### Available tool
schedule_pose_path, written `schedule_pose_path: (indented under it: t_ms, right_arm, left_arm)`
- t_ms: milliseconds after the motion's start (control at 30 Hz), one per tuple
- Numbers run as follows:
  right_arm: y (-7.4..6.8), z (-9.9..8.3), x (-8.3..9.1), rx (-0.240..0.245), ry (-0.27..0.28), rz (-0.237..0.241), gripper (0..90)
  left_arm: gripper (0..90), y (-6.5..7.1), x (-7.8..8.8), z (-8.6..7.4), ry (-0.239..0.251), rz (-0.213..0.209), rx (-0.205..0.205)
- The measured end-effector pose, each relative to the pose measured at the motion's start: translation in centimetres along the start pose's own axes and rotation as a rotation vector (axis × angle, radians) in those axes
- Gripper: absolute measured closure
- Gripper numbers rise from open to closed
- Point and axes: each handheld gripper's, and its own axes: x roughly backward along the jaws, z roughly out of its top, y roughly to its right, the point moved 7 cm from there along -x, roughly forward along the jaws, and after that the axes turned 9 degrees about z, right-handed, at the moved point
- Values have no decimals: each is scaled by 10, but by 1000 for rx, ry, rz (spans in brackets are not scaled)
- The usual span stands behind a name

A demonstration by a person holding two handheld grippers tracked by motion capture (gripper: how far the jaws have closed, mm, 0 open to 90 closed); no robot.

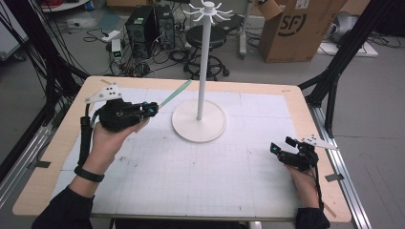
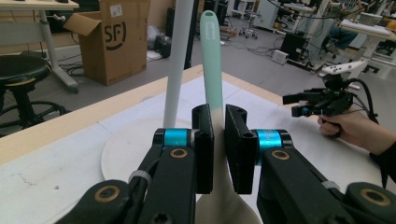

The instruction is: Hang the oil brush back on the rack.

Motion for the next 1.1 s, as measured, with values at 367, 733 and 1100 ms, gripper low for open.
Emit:
schedule_pose_path:
  t_ms: [367, 733, 1100]
  right_arm:
    - [0, 0, 0, 0, 2, -2, 171]
    - [0, 0, 0, 0, 3, -1, 172]
    - [0, 0, 0, -5, 5, -1, 172]
  left_arm:
    - [824, -12, 21, 41, 11, 16, -31]
    - [824, -10, 35, 90, 29, 17, -83]
    - [824, 2, 34, 122, 49, 1, -111]
